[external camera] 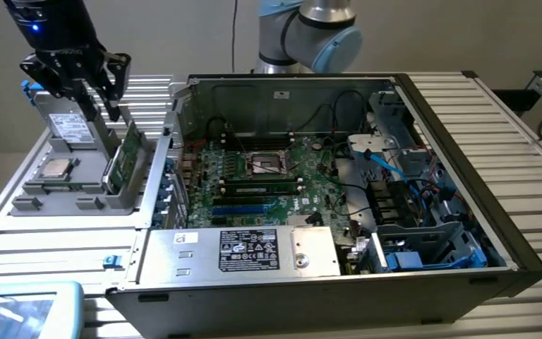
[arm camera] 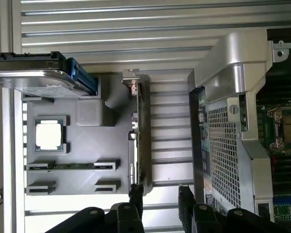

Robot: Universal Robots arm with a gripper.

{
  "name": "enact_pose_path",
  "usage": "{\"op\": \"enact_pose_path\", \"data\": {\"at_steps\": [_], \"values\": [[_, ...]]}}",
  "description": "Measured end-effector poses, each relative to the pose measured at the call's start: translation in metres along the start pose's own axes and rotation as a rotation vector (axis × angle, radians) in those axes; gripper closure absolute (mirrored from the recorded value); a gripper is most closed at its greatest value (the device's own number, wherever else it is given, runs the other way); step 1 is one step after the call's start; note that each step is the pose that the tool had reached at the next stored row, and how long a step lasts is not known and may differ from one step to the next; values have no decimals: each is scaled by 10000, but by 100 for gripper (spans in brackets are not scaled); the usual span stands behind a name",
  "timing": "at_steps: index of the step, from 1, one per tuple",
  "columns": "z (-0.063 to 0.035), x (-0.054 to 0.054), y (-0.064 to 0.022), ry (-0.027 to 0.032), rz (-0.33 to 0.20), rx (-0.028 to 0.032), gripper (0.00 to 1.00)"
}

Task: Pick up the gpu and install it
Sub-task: 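Reach for the gpu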

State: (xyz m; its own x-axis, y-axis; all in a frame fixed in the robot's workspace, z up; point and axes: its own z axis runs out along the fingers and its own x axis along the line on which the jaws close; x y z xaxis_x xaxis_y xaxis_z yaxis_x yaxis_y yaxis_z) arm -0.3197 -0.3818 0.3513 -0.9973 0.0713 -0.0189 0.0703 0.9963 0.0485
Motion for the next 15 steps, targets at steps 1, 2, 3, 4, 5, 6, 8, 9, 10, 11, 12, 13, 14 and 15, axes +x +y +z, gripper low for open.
{"op": "enact_pose_path", "data": {"at_steps": [1,2,3,4,5,6,8,9,10,11,12,13,14,15], "values": [[18,46,12,0,-1,0,56],[37,94,25,-1,-2,-1,56],[53,137,38,0,0,-1,56],[71,185,52,1,0,0,56],[91,231,68,0,-1,-1,56],[110,265,87,-3,-2,-2,56],[145,293,140,0,0,0,56],[165,298,166,0,0,0,56],[185,302,186,-1,-1,-1,56],[198,305,190,-3,-1,-2,56],[200,306,190,-1,-3,-1,56],[200,308,190,0,-10,0,56],[200,308,190,2,-19,1,56],[200,309,190,2,-19,2,56]]}}
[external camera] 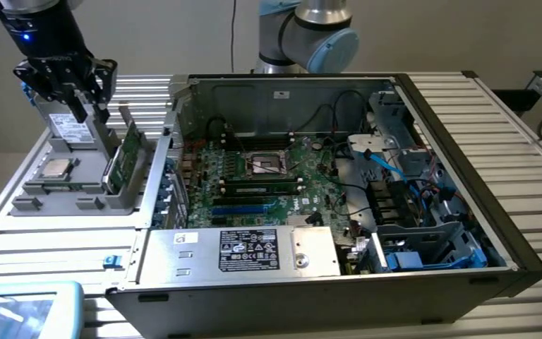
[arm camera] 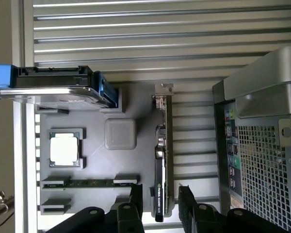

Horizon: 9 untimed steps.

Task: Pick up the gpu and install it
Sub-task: 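Reach for the gpu, then pick up the gpu and move the gpu toward the slot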

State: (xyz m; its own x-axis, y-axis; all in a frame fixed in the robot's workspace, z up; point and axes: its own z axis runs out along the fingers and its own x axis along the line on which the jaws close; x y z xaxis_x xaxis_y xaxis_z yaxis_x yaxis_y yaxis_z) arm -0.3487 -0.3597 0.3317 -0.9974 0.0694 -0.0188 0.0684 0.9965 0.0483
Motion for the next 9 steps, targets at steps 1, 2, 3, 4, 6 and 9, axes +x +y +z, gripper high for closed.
{"op": "enact_pose_path", "data": {"at_steps": [1,2,3,4,6,9], "values": [[0,0,0,0,0,-1,56],[1,1,0,-1,0,-1,56],[1,1,0,-1,0,-1,56],[1,1,0,-1,0,-1,56],[1,0,0,-2,-1,-1,56],[1,0,0,-1,-1,-1,56]]}}
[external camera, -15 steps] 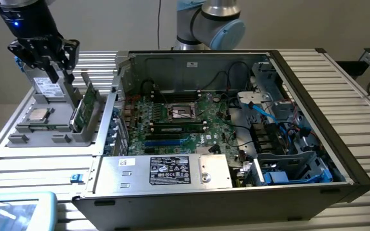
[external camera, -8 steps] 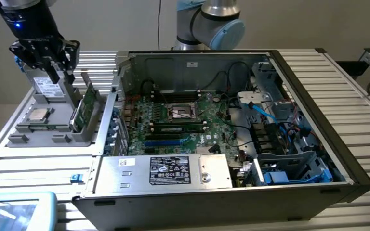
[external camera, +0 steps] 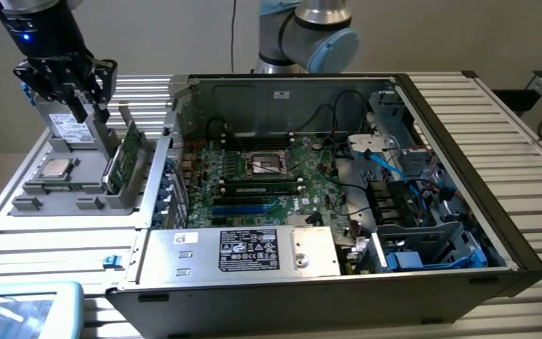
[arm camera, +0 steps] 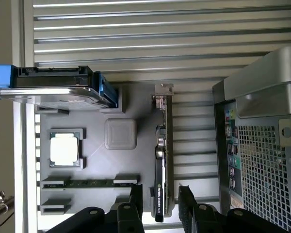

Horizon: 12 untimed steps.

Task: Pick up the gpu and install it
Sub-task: 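Pick up the gpu and move the gpu toward the slot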

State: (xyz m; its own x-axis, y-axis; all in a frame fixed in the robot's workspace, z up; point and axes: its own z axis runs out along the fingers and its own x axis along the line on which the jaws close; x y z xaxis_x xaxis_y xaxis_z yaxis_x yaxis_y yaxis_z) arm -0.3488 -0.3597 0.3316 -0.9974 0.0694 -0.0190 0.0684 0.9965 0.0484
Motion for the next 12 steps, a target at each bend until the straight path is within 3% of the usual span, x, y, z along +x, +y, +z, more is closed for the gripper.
{"op": "enact_pose_path", "data": {"at_steps": [6,12], "values": [[16,1,-1,-1,-1,3,56],[123,5,-6,-1,-1,4,56]]}}
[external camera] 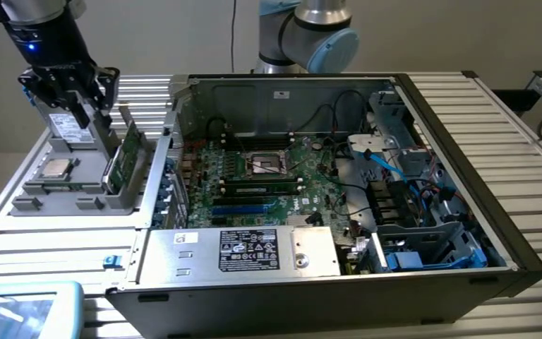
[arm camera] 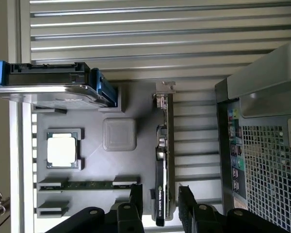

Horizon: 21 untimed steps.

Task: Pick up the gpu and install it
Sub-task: 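Pick up the gpu and move the gpu toward the slot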

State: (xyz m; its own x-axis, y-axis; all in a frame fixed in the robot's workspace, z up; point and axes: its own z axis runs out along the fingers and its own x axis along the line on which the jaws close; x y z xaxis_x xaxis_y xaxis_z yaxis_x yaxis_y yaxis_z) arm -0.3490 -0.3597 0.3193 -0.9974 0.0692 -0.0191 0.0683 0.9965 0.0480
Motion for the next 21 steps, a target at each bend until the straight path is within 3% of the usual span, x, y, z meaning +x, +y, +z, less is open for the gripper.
{"op": "enact_pose_path", "data": {"at_steps": [21], "values": [[382,4,-18,5,3,0,56]]}}
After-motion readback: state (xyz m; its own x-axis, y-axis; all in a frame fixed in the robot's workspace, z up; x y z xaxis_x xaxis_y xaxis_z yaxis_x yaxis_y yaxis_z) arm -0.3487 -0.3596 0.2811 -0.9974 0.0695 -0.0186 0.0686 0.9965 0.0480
